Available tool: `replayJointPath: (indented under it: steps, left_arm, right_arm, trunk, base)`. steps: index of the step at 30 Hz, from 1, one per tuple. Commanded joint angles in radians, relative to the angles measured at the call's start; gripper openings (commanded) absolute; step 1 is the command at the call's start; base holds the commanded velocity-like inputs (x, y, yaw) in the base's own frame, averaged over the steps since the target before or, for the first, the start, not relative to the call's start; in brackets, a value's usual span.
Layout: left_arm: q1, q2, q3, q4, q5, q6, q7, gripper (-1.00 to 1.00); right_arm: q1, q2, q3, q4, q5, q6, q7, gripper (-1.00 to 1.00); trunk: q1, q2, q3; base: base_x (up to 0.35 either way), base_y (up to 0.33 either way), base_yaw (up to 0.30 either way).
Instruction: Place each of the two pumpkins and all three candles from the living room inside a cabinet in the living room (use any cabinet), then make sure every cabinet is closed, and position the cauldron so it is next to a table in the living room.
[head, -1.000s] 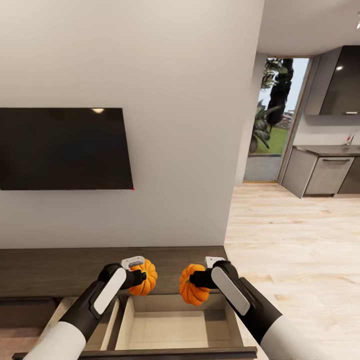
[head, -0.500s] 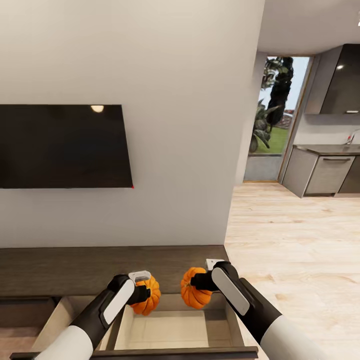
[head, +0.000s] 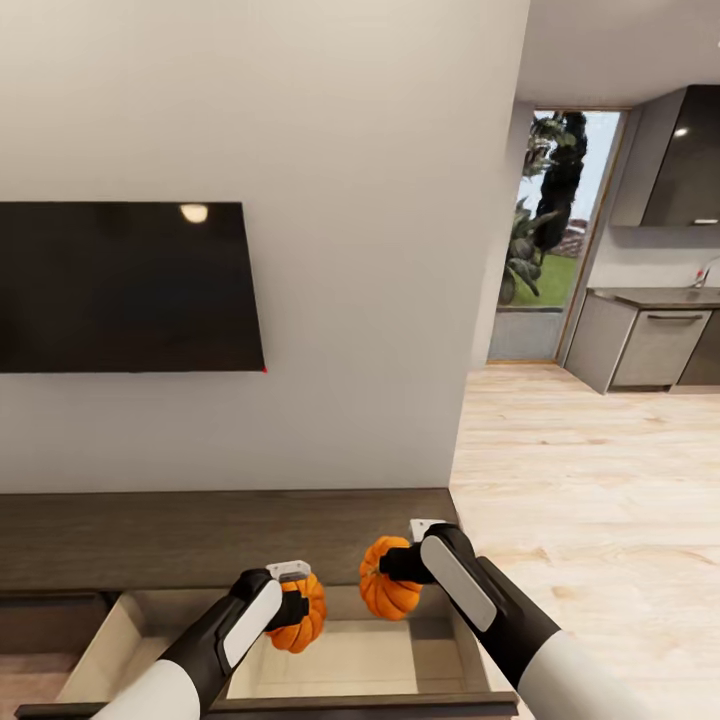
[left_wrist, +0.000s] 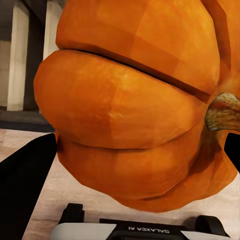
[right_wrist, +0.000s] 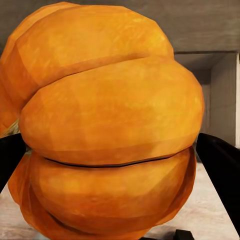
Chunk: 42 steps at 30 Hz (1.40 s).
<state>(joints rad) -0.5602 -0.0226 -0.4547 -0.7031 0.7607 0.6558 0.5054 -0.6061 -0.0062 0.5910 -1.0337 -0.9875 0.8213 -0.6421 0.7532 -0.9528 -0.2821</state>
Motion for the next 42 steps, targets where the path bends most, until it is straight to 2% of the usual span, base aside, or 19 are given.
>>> replayJointPath:
  steps: [1, 5, 8, 11, 15, 20, 23, 27, 33, 38, 42]
  left_arm:
    - [-0.001, 0.001, -0.004, -0.001, 0.011, -0.002, 0.01, -1.0]
    - [-0.001, 0.0, -0.004, 0.0, 0.011, -0.007, 0.01, -1.0]
    - [-0.001, -0.004, -0.003, 0.0, 0.011, -0.007, 0.01, -1.0]
    - [0.0, -0.006, -0.003, 0.0, 0.013, -0.007, 0.009, -1.0]
    - [0.003, -0.011, -0.009, 0.001, 0.012, -0.009, 0.008, -1.0]
    - [0.006, -0.015, -0.052, 0.031, 0.012, -0.049, 0.007, -1.0]
    - [0.006, -0.018, -0.066, 0.063, 0.011, -0.093, 0.007, -1.0]
    - [0.006, -0.021, -0.086, 0.073, 0.011, -0.112, 0.007, -1.0]
    - [0.006, -0.023, -0.09, 0.074, 0.011, -0.115, 0.008, -1.0]
    - [0.006, -0.036, -0.09, 0.074, 0.01, -0.116, 0.008, -1.0]
    - [0.006, -0.039, -0.09, 0.074, 0.008, -0.116, 0.008, -1.0]
  right_arm:
    - [-0.001, 0.003, 0.003, 0.005, -0.007, 0.0, -0.01, -1.0]
    - [-0.014, 0.045, 0.003, 0.076, -0.003, 0.003, -0.01, -1.0]
    - [-0.016, 0.052, 0.002, 0.096, -0.007, 0.06, -0.005, -1.0]
    - [-0.017, 0.054, 0.001, 0.097, -0.004, 0.071, -0.008, -1.0]
    - [-0.016, 0.049, 0.003, 0.096, -0.006, 0.014, -0.003, -1.0]
    - [-0.013, 0.052, 0.006, 0.1, 0.0, -0.053, -0.012, -1.0]
    - [-0.006, 0.048, 0.007, 0.103, 0.002, -0.102, -0.014, -1.0]
    - [0.002, 0.045, 0.008, 0.105, 0.003, -0.146, -0.013, -1.0]
    - [0.002, 0.045, 0.012, 0.133, 0.003, -0.157, -0.003, -1.0]
    - [0.002, 0.045, 0.015, 0.171, 0.003, -0.219, 0.004, -1.0]
    - [0.002, 0.045, 0.017, 0.187, 0.003, -0.237, 0.005, -1.0]
  trunk:
    - [0.004, -0.008, -0.005]
    - [0.019, -0.036, -0.017]
    - [0.031, -0.057, -0.027]
    - [0.042, -0.078, -0.036]
    - [0.058, -0.106, -0.048]
    - [0.077, -0.141, -0.064]
    - [0.088, -0.162, -0.074]
    - [0.104, -0.19, -0.086]
    - [0.127, -0.232, -0.105]
    - [0.146, -0.267, -0.121]
    - [0.161, -0.295, -0.133]
  base:
    - [0.0, 0.0, 0.0]
    - [0.0, 0.0, 0.0]
    - [0.0, 0.0, 0.0]
    - [0.0, 0.0, 0.0]
    - [0.0, 0.0, 0.0]
    - [0.0, 0.0, 0.0]
    - [0.0, 0.0, 0.0]
    - [0.0, 0.0, 0.0]
    - [0.0, 0.0, 0.0]
    - [0.0, 0.0, 0.0]
    - [0.0, 0.0, 0.0]
